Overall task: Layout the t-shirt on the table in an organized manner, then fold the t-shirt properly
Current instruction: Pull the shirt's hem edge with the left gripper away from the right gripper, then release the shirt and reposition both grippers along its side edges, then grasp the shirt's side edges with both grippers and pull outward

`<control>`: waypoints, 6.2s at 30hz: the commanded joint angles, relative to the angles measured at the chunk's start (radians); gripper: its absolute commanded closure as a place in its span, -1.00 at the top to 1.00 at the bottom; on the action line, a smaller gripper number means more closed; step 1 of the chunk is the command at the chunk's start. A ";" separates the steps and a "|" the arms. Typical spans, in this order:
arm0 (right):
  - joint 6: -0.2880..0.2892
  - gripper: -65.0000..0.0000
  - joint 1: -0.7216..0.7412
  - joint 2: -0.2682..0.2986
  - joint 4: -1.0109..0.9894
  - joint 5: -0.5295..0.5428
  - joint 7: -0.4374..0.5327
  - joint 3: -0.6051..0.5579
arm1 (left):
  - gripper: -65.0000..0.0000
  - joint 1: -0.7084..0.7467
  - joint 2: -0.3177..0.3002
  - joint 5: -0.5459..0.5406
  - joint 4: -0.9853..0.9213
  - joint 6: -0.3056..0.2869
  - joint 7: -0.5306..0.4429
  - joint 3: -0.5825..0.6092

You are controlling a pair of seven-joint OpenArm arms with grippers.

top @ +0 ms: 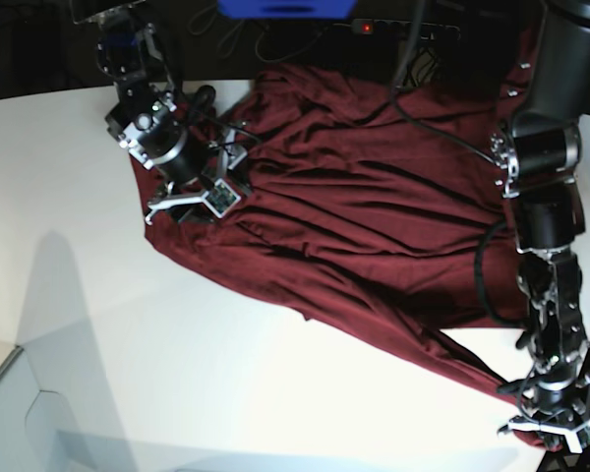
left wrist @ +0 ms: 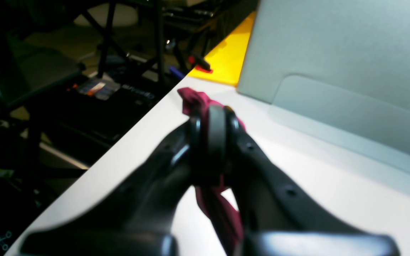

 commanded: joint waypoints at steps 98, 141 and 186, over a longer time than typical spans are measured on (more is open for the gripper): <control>-0.161 0.17 0.691 -0.143 -0.762 0.010 0.236 0.205 | -0.15 0.659 0.139 -0.006 0.474 -0.013 0.109 -0.148; -0.229 0.17 0.407 -0.139 -0.350 0.014 0.087 0.192 | -0.14 0.367 0.136 0.005 0.173 -0.009 0.103 -0.028; -0.189 0.16 0.165 -0.133 -0.224 0.013 0.081 0.261 | -0.98 0.163 0.105 0.003 -0.236 -0.007 -0.078 -0.027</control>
